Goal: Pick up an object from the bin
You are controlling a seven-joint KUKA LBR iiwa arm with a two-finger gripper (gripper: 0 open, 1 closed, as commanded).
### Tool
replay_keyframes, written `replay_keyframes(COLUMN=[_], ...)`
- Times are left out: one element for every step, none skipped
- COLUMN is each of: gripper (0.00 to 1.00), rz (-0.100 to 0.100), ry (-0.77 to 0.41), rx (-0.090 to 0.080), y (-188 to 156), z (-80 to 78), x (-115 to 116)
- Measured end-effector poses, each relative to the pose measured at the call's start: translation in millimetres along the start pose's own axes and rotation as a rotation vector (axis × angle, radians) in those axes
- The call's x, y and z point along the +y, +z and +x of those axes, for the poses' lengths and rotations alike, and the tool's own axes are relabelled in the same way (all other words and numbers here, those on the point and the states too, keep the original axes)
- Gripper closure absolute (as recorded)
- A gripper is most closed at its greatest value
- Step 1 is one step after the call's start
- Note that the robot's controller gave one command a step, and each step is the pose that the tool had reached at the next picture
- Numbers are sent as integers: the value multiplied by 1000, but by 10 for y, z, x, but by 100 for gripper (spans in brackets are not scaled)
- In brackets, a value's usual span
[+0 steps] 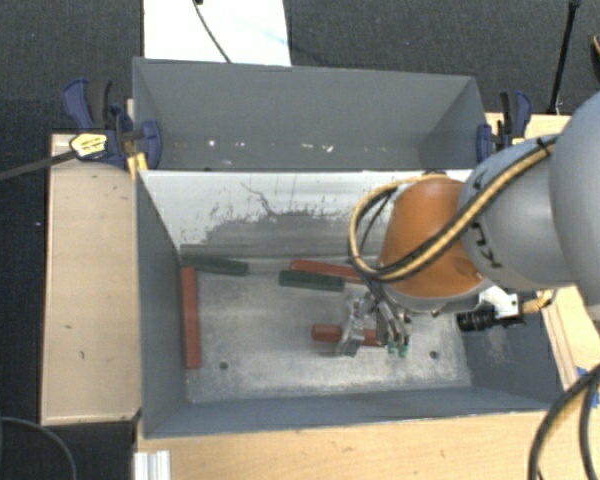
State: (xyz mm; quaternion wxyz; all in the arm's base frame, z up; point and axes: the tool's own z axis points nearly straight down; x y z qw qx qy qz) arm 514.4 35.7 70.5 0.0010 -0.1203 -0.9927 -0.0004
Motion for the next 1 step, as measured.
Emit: replay_keyframes(gripper=[100], rz=[-3], ry=[-23], rx=[-12], y=[-1540], z=[16], x=[17])
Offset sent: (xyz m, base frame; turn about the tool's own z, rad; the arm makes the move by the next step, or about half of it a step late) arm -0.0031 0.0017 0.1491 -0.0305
